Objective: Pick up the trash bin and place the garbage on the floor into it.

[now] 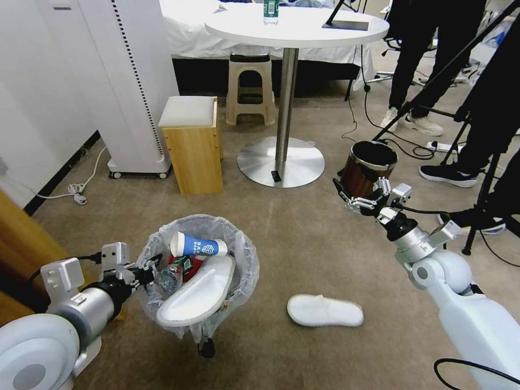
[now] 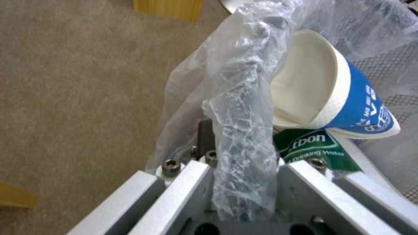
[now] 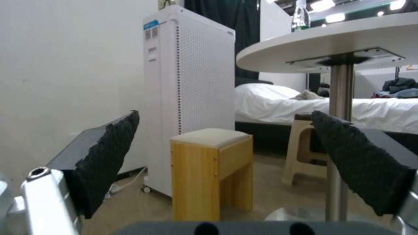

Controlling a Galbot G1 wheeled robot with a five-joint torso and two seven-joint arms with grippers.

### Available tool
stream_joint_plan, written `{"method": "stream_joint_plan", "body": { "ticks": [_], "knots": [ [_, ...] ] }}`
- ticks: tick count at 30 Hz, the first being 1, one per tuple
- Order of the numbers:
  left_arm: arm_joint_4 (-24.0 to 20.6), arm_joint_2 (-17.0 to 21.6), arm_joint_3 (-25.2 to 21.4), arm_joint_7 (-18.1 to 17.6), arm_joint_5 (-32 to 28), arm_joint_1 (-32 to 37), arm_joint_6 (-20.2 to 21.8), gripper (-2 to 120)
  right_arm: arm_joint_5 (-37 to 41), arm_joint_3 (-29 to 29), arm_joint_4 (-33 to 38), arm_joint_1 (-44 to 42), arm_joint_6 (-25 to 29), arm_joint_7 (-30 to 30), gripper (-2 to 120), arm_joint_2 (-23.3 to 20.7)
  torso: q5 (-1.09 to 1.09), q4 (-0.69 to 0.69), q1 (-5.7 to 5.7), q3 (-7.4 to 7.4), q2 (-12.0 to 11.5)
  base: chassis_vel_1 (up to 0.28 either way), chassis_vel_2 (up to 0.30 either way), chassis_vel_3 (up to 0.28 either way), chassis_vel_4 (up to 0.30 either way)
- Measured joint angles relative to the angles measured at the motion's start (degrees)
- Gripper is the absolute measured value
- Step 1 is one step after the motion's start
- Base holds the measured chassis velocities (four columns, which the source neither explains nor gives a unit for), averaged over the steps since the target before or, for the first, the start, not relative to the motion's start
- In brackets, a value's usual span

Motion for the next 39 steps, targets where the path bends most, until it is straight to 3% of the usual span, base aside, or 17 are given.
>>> {"method": "stream_joint_plan", "body": {
  "ticks": [5,13,22,24,30,34,36,39],
  "knots": [
    [-0.2,-0.21,0.03,0.04,0.17,0.19,0.0,0,-1.23,-0.59,0.14,-0.77,-0.25,1.27,100,-0.5,-0.02,0.01,-0.03,-0.03,0.0,-0.015,0.001,0.008,-0.013],
    [-0.59,-0.37,-0.06,0.09,0.37,0.49,-0.01,0,-12.07,-1.62,-0.93,-3.29,-8.16,-2.25,100,-2.52,-0.02,0.01,-0.03,-0.03,0.0,0.0,0.0,0.0,0.0],
    [-0.62,-0.37,-0.12,0.14,0.48,0.49,-0.04,0,-19.79,-7.26,-6.79,-3.32,-11.51,-11.12,100,-3.54,-0.02,0.01,-0.03,-0.02,0.0,0.0,0.0,0.0,0.0],
    [-0.62,-0.35,-0.12,0.35,0.62,0.48,-0.08,0,-22.56,-10.57,-11.43,-1.73,-11.69,-14.17,100,-2.9,-0.01,0.01,-0.03,-0.02,0.0,0.0,0.0,0.0,0.0],
    [-0.56,-0.47,-0.09,0.74,0.98,0.57,-0.15,0,-24.01,-13.84,-15.23,0.45,-12.29,-16.34,100,-1.64,-0.02,0.01,-0.03,-0.01,0.0,0.0,0.0,0.0,0.0],
    [-0.39,-0.55,0.05,0.77,1.24,0.57,-0.18,0,-26.59,-15.14,-17.75,2.6,-12.71,-20.97,100,-0.74,-0.02,0.01,-0.03,-0.02,0.0,0.0,0.0,0.0,0.0],
    [-0.28,-0.73,0.32,0.8,1.61,0.45,-0.21,0,-30.0,-15.71,-20.81,4.61,-12.62,-27.14,100,-0.07,-0.02,0.01,-0.03,-0.02,0.0,0.0,0.0,0.0,0.0],
    [-0.27,-0.85,0.44,0.82,1.76,0.42,-0.22,0,-33.22,-15.98,-24.31,6.27,-12.17,-31.06,100,0.59,-0.03,0.01,-0.03,-0.02,0.0,0.0,0.0,0.0,0.0]
  ]
}}
